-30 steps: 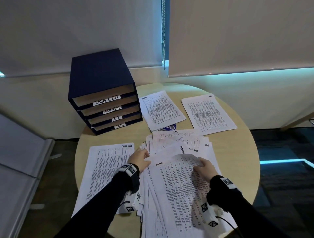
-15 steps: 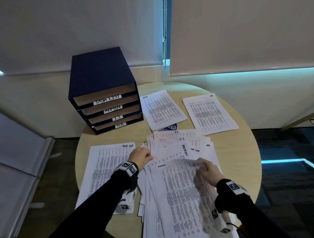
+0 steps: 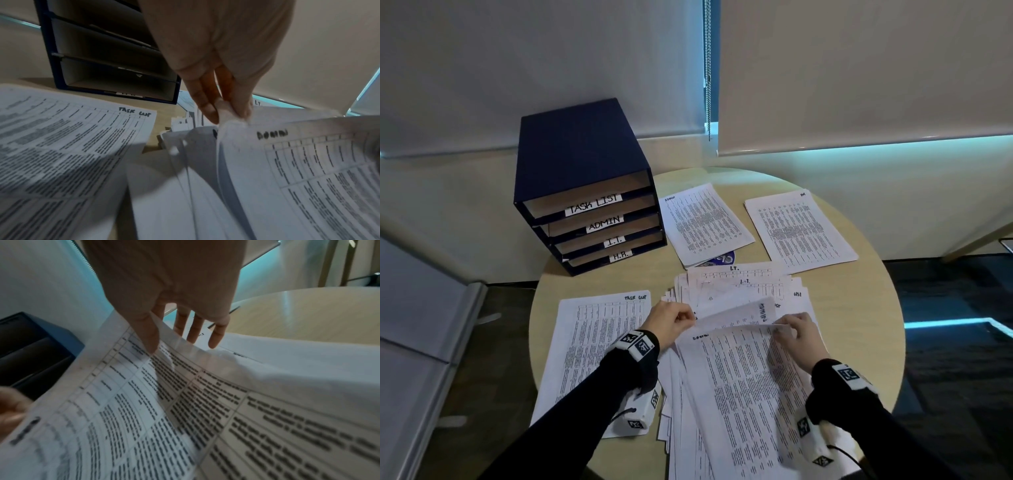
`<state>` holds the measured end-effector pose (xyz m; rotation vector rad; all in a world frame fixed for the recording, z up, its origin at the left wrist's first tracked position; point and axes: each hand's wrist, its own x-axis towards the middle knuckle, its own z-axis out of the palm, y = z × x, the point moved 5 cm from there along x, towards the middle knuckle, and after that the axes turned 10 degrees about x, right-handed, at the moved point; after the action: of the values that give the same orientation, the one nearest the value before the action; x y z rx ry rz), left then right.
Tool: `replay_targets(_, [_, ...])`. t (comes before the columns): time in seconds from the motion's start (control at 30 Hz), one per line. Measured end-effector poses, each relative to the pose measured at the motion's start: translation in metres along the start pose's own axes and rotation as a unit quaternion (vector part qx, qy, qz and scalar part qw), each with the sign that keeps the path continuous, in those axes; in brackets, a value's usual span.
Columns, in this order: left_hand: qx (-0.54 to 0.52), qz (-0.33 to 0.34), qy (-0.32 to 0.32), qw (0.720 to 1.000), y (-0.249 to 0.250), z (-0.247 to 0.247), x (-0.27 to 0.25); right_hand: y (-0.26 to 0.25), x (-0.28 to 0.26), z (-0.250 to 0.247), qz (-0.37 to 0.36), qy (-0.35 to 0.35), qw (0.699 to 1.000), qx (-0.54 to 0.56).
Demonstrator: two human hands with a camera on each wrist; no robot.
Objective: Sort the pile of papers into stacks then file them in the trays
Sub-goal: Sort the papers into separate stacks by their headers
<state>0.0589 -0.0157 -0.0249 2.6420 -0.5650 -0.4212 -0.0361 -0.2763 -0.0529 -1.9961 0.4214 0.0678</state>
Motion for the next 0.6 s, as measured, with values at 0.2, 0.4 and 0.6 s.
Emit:
replay_targets(0.2, [-0.043, -0.001, -0.055, 0.998, 0.005, 0.006, -0.004, -0.009, 0.004, 0.002, 0.023, -0.020, 0.995, 0.099])
replay_targets(0.4, [0.089, -0.060, -0.032, 0.994, -0.013, 0.014, -0.002, 0.000, -0.002, 0.008, 0.011, -0.051, 0.995, 0.085])
replay_targets(0.6, [0.096, -0.078, -0.011, 0.992, -0.015, 0.014, -0.001, 0.007, -0.014, 0.005, 0.031, -0.053, 0.987, 0.151])
